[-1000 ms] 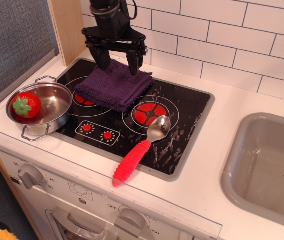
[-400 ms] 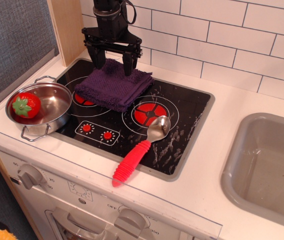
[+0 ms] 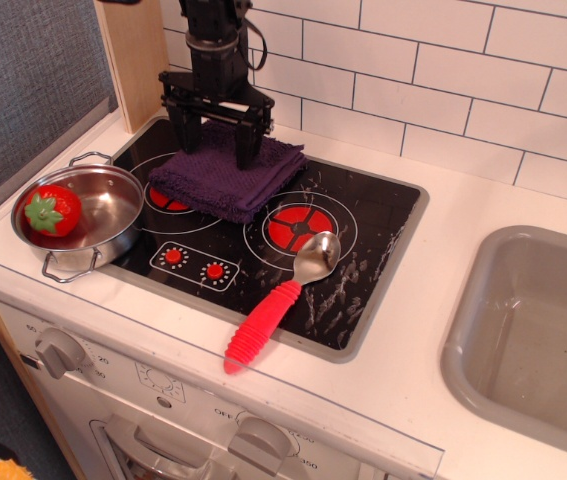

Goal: Move the cloth to the back right corner of stove

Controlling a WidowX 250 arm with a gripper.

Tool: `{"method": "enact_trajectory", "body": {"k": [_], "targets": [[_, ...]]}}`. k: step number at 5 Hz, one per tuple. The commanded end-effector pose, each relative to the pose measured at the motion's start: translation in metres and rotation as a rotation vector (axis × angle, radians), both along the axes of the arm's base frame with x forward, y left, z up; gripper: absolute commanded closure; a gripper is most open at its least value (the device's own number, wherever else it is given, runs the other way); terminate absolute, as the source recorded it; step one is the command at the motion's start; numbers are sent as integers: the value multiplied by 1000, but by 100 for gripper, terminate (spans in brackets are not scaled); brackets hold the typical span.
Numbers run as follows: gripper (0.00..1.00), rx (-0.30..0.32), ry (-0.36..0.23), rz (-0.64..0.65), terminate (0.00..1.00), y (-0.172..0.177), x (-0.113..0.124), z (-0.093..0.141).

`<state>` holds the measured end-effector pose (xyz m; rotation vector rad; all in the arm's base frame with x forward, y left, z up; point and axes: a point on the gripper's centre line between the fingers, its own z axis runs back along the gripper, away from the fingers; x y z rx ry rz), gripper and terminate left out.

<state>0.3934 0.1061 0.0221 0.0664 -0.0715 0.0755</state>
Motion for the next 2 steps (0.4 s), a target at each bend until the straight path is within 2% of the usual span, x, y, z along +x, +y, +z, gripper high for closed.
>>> {"method": "enact_trajectory", "body": {"k": [1,2], "targets": [[0,-2,22,-40,0,-11,2,-2],[0,-59,-3,-35,0,-27,-1,6]]}}
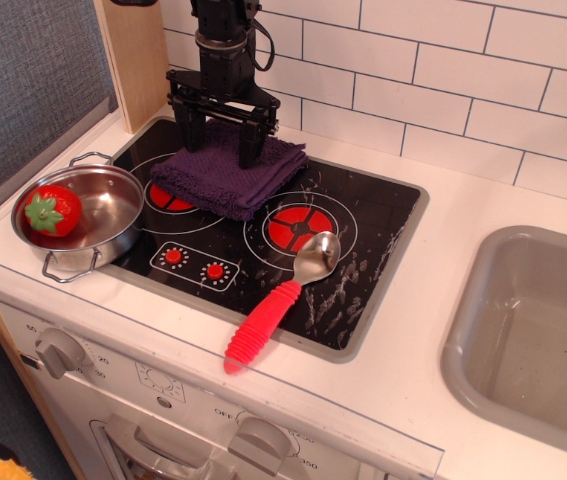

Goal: Move the cloth to the back right corner of stove

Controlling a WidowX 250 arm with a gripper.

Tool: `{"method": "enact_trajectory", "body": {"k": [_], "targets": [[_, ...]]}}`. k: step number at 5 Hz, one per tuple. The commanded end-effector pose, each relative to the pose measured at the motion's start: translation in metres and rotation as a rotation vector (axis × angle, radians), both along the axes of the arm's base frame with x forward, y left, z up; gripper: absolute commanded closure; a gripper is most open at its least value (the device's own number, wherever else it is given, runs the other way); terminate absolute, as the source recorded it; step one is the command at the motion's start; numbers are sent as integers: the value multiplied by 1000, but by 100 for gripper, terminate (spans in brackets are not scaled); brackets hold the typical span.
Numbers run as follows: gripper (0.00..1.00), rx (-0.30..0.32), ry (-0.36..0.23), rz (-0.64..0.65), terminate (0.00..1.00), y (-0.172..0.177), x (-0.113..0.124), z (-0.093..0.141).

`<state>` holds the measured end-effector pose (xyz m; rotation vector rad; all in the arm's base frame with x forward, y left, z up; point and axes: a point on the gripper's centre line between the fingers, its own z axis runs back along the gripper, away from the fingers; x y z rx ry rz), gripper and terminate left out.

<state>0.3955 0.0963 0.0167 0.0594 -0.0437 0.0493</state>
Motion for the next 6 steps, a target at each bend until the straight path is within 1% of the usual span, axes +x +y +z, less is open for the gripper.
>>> {"method": "enact_trajectory", "body": {"k": [1,2,3,4,5,6], "targets": [[0,-117,-56,-21,0,-45,-2,19],[0,-171,-84,-35,0,-79,10,24],[0,-199,-97,-46,0,-107,20,28],[0,-216,-96,-65,0,-131,25,29],[0,-237,-86,-71,0,-145,24,26],[0,-221,-98,-62,0,-142,22,30]]}}
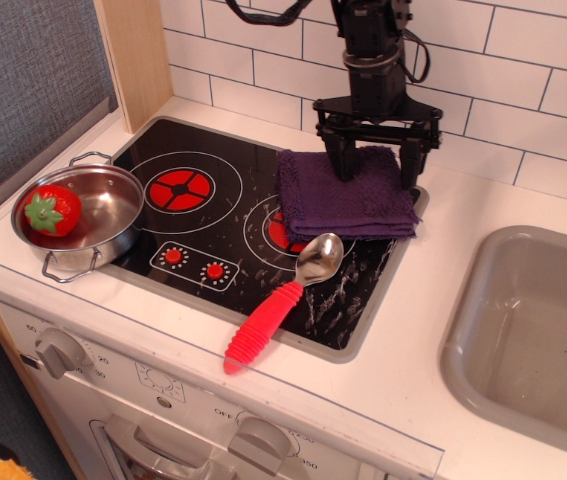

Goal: Move the cloth to the back right corner of stove

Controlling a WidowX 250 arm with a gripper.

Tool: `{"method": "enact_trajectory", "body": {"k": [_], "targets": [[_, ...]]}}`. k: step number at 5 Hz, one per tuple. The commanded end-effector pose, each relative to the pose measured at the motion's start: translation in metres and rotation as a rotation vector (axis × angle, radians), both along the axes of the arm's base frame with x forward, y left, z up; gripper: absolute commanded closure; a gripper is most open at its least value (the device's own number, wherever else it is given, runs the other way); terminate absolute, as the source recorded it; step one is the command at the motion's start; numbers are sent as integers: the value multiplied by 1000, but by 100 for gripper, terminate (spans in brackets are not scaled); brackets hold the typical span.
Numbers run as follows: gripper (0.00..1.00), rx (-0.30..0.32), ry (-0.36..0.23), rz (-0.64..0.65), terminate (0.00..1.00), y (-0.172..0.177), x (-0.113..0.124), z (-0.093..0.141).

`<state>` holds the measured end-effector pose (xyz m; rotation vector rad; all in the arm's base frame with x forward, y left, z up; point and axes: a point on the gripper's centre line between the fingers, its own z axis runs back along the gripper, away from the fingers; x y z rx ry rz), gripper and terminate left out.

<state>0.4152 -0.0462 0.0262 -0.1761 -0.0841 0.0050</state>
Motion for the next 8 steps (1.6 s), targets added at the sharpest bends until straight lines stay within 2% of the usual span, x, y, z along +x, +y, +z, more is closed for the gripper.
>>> {"method": "enact_trajectory", "body": {"k": [1,2,3,4,5,6,7,8], "targets": [[0,55,-113,-3,0,8,-1,42],[0,73,-175,1,0,19,-11,66],[0,90,-189,3,0,32,-24,74],[0,128,-171,2,0,46,-37,68],[0,139,-168,-3,0,51,-44,66],[0,174,-143,-50,0,52,-46,66],[0,174,-143,-50,0,52,-46,66],[0,174,-143,-50,100,52,-46,66]]}}
